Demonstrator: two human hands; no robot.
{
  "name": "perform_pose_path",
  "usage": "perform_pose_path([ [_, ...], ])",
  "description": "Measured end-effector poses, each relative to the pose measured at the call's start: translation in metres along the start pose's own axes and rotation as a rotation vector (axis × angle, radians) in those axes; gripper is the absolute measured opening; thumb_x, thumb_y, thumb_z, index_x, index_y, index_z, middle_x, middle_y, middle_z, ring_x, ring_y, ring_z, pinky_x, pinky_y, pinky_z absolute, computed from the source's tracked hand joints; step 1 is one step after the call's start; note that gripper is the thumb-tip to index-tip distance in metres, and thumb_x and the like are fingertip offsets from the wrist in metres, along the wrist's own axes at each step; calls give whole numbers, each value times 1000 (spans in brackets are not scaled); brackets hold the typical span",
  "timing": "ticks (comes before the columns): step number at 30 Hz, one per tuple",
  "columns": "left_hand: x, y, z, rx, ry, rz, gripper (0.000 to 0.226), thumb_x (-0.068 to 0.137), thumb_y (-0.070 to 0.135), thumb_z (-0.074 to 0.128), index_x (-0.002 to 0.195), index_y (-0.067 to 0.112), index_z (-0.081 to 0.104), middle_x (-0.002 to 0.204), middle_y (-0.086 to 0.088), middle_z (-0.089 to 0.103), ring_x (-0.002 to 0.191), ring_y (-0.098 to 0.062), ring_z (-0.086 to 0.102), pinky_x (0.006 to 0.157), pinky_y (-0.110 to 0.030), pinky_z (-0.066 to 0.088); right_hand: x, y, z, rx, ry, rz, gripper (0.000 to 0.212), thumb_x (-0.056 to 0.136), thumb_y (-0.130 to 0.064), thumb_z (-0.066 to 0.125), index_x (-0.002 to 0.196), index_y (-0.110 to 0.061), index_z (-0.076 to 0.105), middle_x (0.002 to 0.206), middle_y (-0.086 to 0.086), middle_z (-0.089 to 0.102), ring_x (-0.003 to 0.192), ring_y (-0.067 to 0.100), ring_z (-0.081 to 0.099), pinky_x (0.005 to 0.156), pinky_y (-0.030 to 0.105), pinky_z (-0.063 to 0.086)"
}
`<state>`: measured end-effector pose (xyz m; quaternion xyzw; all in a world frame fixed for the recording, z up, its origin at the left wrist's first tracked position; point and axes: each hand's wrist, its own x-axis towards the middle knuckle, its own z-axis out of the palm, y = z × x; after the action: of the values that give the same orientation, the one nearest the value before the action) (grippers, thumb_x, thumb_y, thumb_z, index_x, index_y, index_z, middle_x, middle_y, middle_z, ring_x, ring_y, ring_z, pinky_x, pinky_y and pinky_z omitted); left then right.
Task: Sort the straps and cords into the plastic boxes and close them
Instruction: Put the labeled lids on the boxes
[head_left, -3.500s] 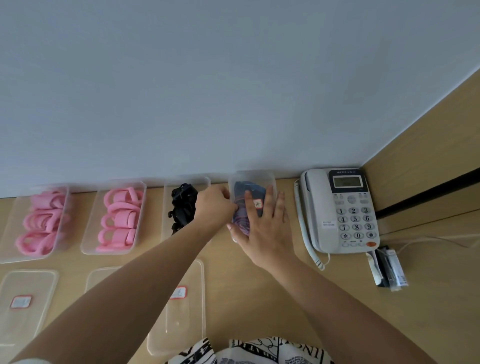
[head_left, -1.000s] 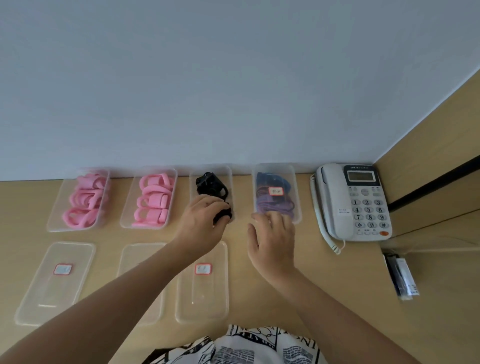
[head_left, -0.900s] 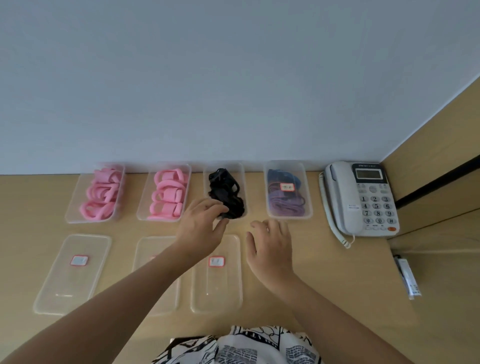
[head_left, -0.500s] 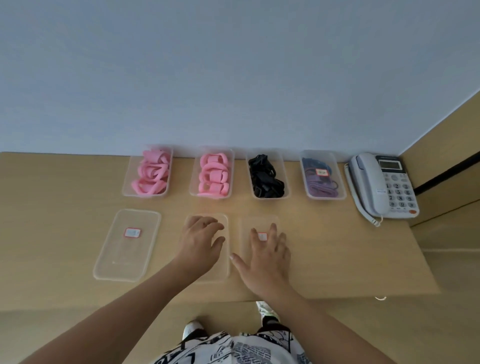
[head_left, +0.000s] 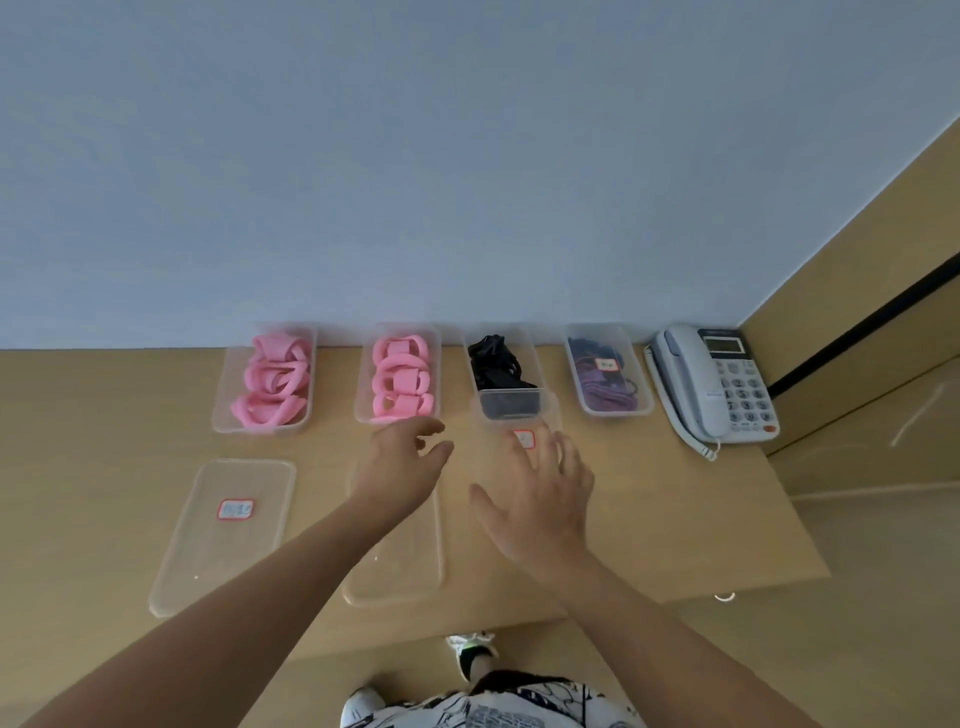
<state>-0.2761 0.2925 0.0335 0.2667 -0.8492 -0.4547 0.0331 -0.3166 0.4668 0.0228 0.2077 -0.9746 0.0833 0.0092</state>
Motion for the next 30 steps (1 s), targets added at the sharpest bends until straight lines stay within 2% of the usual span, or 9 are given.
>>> perform_pose_path([
  [3, 23, 23, 3, -137, -24, -82, 30, 94, 30, 66, 123, 22, 69, 117, 6, 69, 106, -13, 64, 95, -33, 51, 48, 9, -9, -38, -78, -3, 76, 83, -72, 41, 148, -35, 33, 160, 4, 27, 145, 33, 23, 108, 54, 30],
  [7, 55, 45, 8, -198, -36, -187, 21, 96, 25, 62, 115, 20, 71, 107, 2, 71, 105, -25, 65, 96, -43, 55, 99, 15, -9, -58, -137, -46, 82, 87, -76, 37, 155, -35, 19, 164, 5, 19, 148, 35, 17, 113, 55, 25],
  [9, 70, 53, 13, -218, -47, -245, 11, 97, 22, 61, 99, 24, 72, 100, -4, 72, 99, -31, 68, 91, -48, 59, 121, 16, -5, -61, -150, -78, 84, 87, -77, 36, 156, -34, 17, 165, 6, 18, 150, 36, 13, 114, 57, 24],
  [12, 89, 61, 21, -268, -50, -338, 28, 97, 17, 59, 71, 27, 56, 93, -12, 69, 101, -39, 70, 89, -55, 58, 147, 18, 4, -57, -207, -127, 85, 86, -79, 34, 155, -33, 18, 165, 8, 16, 151, 38, 10, 115, 59, 22],
  [15, 107, 65, 29, -293, -57, -411, 20, 97, 16, 58, 77, 18, 59, 96, -21, 72, 100, -39, 71, 89, -56, 58, 163, 17, 15, -68, -226, -175, 85, 83, -79, 25, 154, -32, 19, 163, 10, 21, 149, 40, 16, 114, 60, 24],
  [19, 128, 66, 37, -310, -27, -479, 18, 92, 11, 55, 93, 0, 69, 99, -25, 73, 79, -31, 69, 82, -54, 59, 166, 17, 29, -59, -195, -225, 85, 85, -80, 17, 154, -30, 24, 161, 11, 24, 145, 41, 21, 109, 61, 24],
  [21, 133, 66, 40, -311, -14, -491, 16, 90, 9, 57, 92, 4, 72, 92, -23, 75, 82, -34, 73, 81, -53, 59, 163, 22, 39, -39, -205, -245, 86, 88, -82, 11, 157, -30, 16, 165, 11, 15, 149, 43, 12, 114, 63, 16],
  [25, 136, 67, 46, -159, 28, -453, 23, 92, 7, 59, 75, 19, 68, 81, -12, 76, 83, -31, 74, 78, -49, 62, 160, 29, 52, 14, -256, -253, 90, 87, -85, -1, 159, -32, -5, 168, 14, -10, 151, 38, -22, 122, 56, -8],
  [30, 141, 67, 49, -1, 42, -408, 28, 94, 6, 59, 73, 23, 65, 82, -8, 75, 82, -26, 73, 77, -45, 62, 163, 29, 49, -3, -299, -263, 93, 84, -86, -7, 159, -31, -6, 168, 13, -9, 152, 38, -20, 121, 58, -4],
])
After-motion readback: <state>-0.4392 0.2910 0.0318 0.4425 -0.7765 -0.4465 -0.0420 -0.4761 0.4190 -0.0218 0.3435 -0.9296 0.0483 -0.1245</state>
